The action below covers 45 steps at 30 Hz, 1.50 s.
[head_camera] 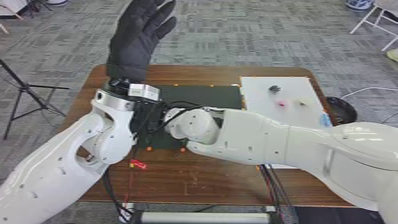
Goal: Arrange flowers
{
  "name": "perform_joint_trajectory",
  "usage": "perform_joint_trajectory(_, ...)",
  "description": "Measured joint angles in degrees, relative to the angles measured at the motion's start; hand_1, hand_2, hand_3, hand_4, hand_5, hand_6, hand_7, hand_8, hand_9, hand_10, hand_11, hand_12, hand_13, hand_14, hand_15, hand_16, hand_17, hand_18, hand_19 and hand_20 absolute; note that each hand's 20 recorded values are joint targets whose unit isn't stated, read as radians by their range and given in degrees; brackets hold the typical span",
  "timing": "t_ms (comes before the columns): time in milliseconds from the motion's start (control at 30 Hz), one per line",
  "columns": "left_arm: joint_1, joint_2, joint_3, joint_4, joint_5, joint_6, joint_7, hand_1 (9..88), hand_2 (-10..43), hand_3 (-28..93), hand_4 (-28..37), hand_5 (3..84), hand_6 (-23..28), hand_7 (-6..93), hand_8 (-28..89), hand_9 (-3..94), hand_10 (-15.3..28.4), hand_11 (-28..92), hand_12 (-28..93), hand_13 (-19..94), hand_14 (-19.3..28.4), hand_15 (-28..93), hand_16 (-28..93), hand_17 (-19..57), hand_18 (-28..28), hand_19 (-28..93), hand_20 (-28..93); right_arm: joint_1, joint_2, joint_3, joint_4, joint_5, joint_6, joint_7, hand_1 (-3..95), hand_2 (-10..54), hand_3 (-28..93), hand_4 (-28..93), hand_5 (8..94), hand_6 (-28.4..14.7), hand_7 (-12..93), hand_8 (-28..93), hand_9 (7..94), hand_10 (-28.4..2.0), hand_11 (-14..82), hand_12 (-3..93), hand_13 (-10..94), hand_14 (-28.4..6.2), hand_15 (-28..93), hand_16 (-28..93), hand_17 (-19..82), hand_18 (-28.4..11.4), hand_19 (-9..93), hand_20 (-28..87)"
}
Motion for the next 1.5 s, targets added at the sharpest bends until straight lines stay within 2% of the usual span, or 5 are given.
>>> perform_joint_trajectory(467, 0.5, 0.01, -0.59, -0.46, 0.02, -0.21, -0.03, 24.9, -5.6, 67, -27.0, 25.5, 1.4, 14.3, -7, 18.2, 9.2, 13, 21, 14, 12.7, 14, 10, -13.5, 18.7, 31, 12, 1.5, -2.3, -2.9, 3.5, 1.0, -2.5, 7.2, 47.9, 2.8, 93, -5, 30.0, 0.4, 19, -16, 28.5, -2.4, 16.0, 2.5, 58, -9.8, 92, 32, 19, -20.3, 93, 32)
perform_joint_trajectory(867, 1.2, 0.13, -1.11, -0.62, 0.02, -0.09, -0.04, 24.8, -5.3, 67, -27.0, 25.5, 1.3, 14.1, -7, 18.3, 9.2, 13, 21, 14, 12.6, 14, 10, -13.4, 18.7, 31, 12, 1.9, -0.7, -1.4, 2.3, 2.2, -4.8, 2.8, 46.9, 2.1, 93, -3, 31.8, 0.4, 19, -16, 32.0, -3.2, 15.3, 3.3, 60, -9.5, 91, 33, 20, -20.8, 93, 32)
perform_joint_trajectory(1167, 1.7, 0.34, -1.32, -0.64, 0.0, 0.78, -0.02, 24.8, -5.1, 67, -26.8, 25.5, 1.3, 14.3, -7, 18.3, 9.2, 13, 21, 14, 12.6, 14, 10, -13.4, 18.7, 31, 12, 2.7, 1.9, -1.2, 1.2, 2.8, -5.3, -0.5, 46.3, 2.3, 93, -1, 33.3, 0.6, 20, -16, 33.5, -3.4, 15.6, 3.8, 61, -9.6, 91, 33, 21, -21.1, 93, 32)
perform_joint_trajectory(1367, 3.4, 0.32, -3.08, -0.83, 0.0, 0.79, -0.14, 24.8, -5.1, 67, -26.8, 25.5, 1.4, 14.2, -7, 18.3, 9.2, 13, 21, 14, 12.6, 14, 10, -13.4, 18.7, 31, 12, 3.1, 5.3, -1.0, -2.9, 3.1, -5.9, -1.0, 46.1, 2.4, 93, -1, 33.5, 0.7, 20, -16, 33.9, -3.4, 15.8, 4.0, 61, -9.6, 91, 33, 21, -21.0, 93, 32)
perform_joint_trajectory(1500, 4.3, 0.3, -3.66, -0.9, 0.02, 0.77, -0.2, 24.9, -5.0, 67, -26.8, 25.5, 1.3, 14.3, -7, 18.3, 9.2, 13, 21, 14, 12.6, 14, 10, -13.4, 18.8, 31, 12, 2.9, 7.2, -0.1, -5.2, 3.4, -5.8, -1.7, 45.3, 1.7, 93, -1, 34.0, 1.2, 20, -16, 34.7, -4.0, 15.7, 4.5, 61, -9.6, 91, 33, 21, -20.8, 93, 32)
